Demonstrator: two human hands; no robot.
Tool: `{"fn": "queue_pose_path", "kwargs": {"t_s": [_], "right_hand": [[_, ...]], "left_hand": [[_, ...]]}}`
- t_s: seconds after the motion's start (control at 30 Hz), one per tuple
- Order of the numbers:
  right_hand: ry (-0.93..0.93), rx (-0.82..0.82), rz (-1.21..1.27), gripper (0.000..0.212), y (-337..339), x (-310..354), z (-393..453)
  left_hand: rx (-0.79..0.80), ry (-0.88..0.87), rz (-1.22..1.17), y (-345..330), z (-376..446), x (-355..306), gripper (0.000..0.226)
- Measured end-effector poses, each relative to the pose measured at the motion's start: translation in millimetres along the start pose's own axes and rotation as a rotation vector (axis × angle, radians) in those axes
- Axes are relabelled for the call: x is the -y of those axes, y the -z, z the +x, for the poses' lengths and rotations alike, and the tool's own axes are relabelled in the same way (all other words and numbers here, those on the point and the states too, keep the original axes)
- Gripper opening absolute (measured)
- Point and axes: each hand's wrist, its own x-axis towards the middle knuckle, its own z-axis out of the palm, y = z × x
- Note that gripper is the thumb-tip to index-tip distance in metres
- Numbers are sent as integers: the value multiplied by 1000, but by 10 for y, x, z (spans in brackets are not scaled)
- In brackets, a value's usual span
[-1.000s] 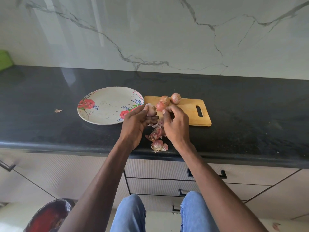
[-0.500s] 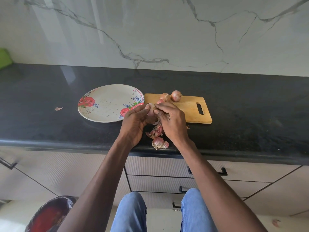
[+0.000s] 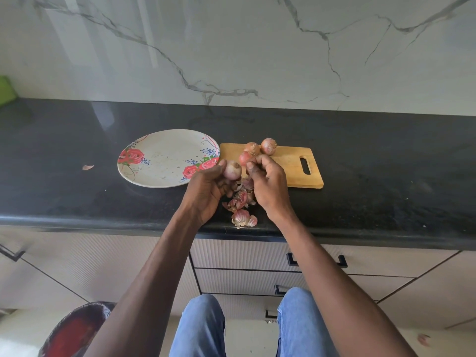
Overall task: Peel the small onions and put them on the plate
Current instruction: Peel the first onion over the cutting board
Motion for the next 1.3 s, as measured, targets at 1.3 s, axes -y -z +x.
{"fn": "queue_pose_path", "kwargs": {"t_s": [1.3], "right_hand": [[168, -69, -107, 18, 9, 45, -40]], "left_hand": [[42, -94, 36, 72, 77, 70, 15]]}}
